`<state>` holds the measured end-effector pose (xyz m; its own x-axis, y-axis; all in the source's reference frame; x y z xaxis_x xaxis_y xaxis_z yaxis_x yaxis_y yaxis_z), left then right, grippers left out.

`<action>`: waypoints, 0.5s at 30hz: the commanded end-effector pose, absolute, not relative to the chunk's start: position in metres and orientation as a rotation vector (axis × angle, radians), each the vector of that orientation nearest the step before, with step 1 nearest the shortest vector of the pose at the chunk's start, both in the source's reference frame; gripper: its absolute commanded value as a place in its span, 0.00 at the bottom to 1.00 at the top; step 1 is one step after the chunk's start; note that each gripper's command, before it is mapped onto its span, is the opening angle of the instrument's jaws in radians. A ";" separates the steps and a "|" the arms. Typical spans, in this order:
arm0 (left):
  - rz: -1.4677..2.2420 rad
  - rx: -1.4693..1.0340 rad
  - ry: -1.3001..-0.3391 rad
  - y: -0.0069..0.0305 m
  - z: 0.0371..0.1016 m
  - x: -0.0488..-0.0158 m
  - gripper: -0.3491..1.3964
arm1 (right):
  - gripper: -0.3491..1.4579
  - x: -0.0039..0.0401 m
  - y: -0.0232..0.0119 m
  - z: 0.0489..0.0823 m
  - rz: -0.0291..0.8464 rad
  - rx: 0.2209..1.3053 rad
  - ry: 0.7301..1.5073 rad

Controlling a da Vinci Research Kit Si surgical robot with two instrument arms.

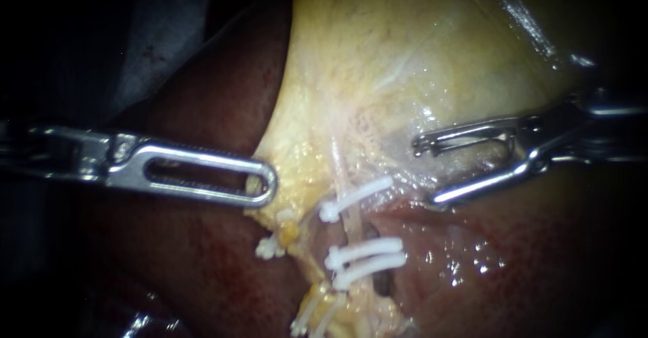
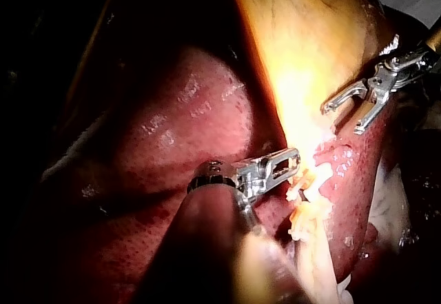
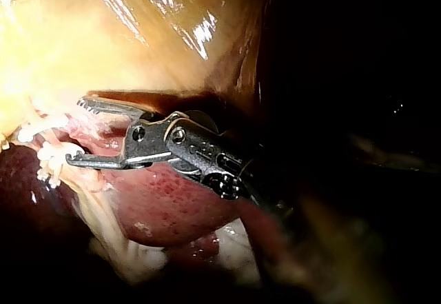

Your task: Going back third clip right tube

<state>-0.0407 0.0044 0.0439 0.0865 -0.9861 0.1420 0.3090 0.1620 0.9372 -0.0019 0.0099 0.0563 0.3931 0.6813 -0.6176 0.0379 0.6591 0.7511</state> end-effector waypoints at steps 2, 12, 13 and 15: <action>-1.186 0.891 -0.995 0.0044 0.0440 -0.0408 0.00 | 0.47 -0.0024 0.0100 0.0560 0.459 0.768 1.110; -1.181 0.892 -0.991 0.0042 0.0446 -0.0413 0.00 | 0.48 -0.0034 0.0103 0.0545 0.446 0.766 1.115; -1.179 0.892 -0.988 0.0041 0.0448 -0.0414 0.00 | 0.48 -0.0035 0.0103 0.0544 0.445 0.766 1.115; -1.176 0.893 -0.984 0.0040 0.0451 -0.0419 0.00 | 0.48 -0.0035 0.0103 0.0543 0.446 0.767 1.115</action>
<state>-0.0422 0.0039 0.0453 0.1026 -0.9845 0.1426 0.3113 0.1679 0.9354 -0.0036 0.0103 0.0543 0.3936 0.6691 -0.6304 0.0502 0.6690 0.7415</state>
